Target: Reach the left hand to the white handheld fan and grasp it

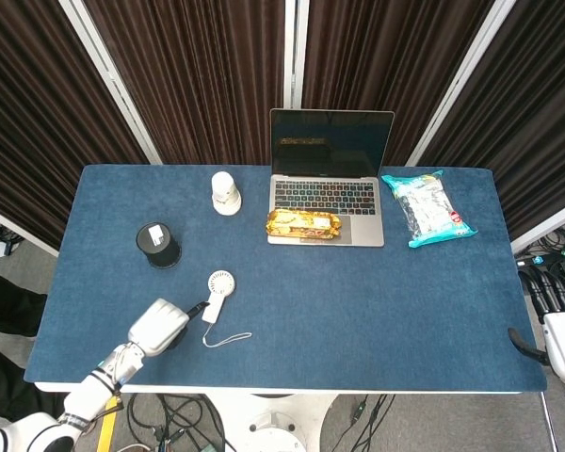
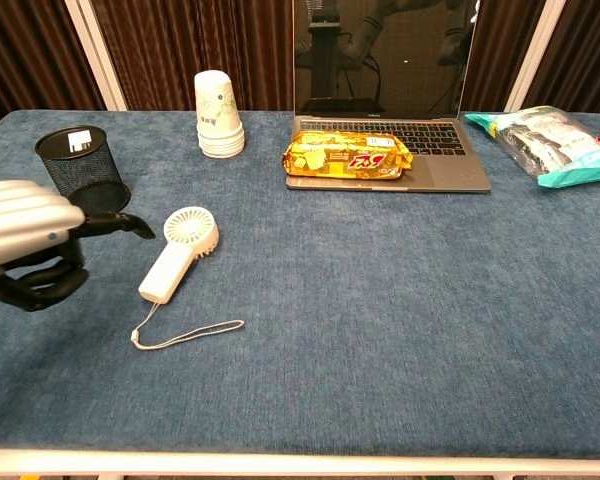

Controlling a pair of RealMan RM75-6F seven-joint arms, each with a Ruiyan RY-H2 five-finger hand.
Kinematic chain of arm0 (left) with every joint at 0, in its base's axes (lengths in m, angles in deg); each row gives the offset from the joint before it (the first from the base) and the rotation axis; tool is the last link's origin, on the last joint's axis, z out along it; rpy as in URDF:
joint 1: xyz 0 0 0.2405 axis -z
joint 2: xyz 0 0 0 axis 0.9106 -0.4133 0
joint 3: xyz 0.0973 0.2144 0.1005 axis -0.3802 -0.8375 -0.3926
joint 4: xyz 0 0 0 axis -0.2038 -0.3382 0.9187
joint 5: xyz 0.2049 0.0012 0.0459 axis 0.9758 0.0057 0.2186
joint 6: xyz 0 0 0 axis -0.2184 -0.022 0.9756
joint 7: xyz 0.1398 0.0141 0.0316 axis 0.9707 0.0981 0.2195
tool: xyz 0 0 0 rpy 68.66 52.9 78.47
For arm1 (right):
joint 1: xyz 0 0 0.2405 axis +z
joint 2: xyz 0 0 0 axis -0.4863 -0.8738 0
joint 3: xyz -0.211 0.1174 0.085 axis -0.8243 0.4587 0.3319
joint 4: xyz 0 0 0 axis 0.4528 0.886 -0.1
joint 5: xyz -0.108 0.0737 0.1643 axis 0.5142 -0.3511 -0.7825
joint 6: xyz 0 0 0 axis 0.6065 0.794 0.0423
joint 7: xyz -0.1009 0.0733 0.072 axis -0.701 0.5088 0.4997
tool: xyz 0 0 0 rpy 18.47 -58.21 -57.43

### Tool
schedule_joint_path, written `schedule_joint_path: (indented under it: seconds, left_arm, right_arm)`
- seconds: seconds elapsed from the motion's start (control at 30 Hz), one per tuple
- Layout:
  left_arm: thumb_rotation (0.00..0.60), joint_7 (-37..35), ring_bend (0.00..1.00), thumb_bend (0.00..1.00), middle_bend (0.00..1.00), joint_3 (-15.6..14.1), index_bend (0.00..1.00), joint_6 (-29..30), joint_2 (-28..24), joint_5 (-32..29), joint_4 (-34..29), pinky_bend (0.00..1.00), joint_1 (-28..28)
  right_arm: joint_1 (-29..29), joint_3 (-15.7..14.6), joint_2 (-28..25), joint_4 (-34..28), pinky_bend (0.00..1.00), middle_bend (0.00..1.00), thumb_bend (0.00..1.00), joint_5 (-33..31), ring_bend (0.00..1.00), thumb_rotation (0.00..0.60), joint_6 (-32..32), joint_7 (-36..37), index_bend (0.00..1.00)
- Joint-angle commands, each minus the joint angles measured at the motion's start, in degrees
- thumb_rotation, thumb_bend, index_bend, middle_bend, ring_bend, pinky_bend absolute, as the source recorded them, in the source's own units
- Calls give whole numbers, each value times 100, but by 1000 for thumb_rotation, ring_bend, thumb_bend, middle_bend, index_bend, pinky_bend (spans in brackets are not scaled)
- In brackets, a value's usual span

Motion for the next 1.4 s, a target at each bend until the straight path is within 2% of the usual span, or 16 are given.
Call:
schedule_joint_path:
  seconds: [0.03,0.23,0.5,1.07,1.4]
  left_arm:
    - [600,4,890,594,862,34,124,-58,105,-80,87,862,79]
    - [600,-210,890,594,862,80,124,-238,293,-299,233,862,236]
    - [600,87,889,595,863,96,123,-327,445,-620,393,861,390]
    - [600,62,890,594,863,87,123,-328,525,-985,496,861,572]
    - [600,44,889,594,863,-24,124,-265,530,-1063,534,861,589]
  right_arm:
    - [5,-1,12,29,0,0,198,-14,0,600,-19,25,0]
    - [14,-8,41,112,0,0,198,-56,0,600,-82,80,0]
    - [41,-12,63,125,0,0,198,-9,0,600,-92,108,0]
    - [50,-11,82,189,0,0,198,-87,0,600,-166,140,0]
    - [50,-16,110,245,0,0,197,-106,0,600,-187,165,0]
